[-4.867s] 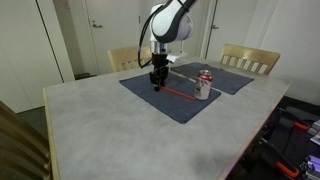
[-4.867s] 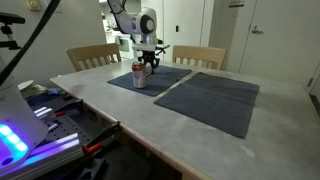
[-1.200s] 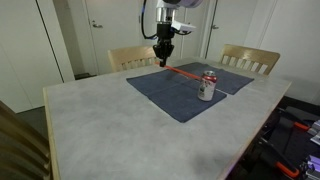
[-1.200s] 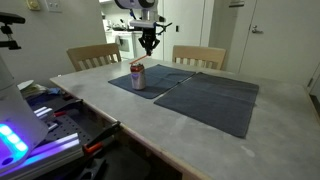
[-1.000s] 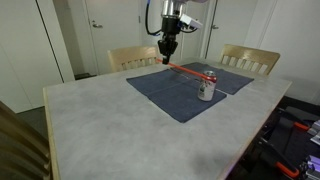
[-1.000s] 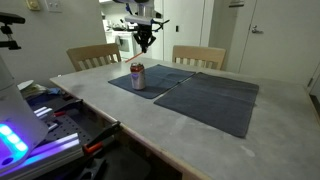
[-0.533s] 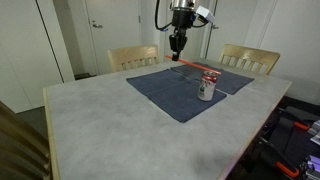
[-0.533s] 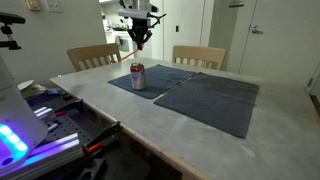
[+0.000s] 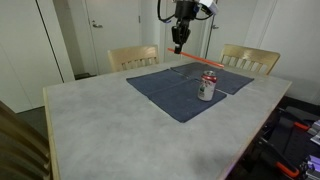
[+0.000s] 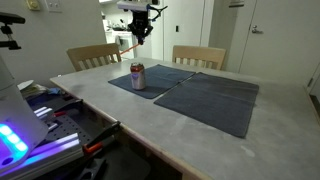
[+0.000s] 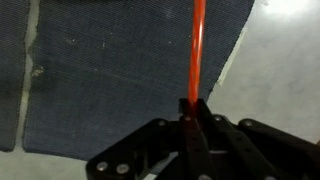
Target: Put the straw in the can
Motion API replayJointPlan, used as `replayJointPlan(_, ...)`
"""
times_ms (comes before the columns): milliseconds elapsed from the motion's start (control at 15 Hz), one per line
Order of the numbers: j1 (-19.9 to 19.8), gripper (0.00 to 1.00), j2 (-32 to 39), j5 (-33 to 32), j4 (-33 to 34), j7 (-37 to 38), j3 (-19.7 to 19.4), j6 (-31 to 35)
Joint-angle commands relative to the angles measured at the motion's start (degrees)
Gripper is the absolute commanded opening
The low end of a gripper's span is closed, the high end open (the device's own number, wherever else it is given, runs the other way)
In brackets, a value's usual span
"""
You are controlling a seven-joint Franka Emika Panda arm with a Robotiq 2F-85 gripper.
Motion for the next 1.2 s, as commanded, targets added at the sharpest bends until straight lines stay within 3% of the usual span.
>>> replayJointPlan(0, 0.0, 0.02, -3.5, 1.1, -1.7, 1.8, -1.4, -2.6)
replayJointPlan(400, 0.1, 0.02, -6.9, 2.7, -5.8, 4.7, -3.0, 0.2)
replayJointPlan(667, 0.0, 0.02, -8.9, 7.4, -10.3, 4.7, -3.8, 4.9)
replayJointPlan(1133, 0.3, 0.02, -8.6, 23.5, -15.8, -2.4, -4.5, 19.9)
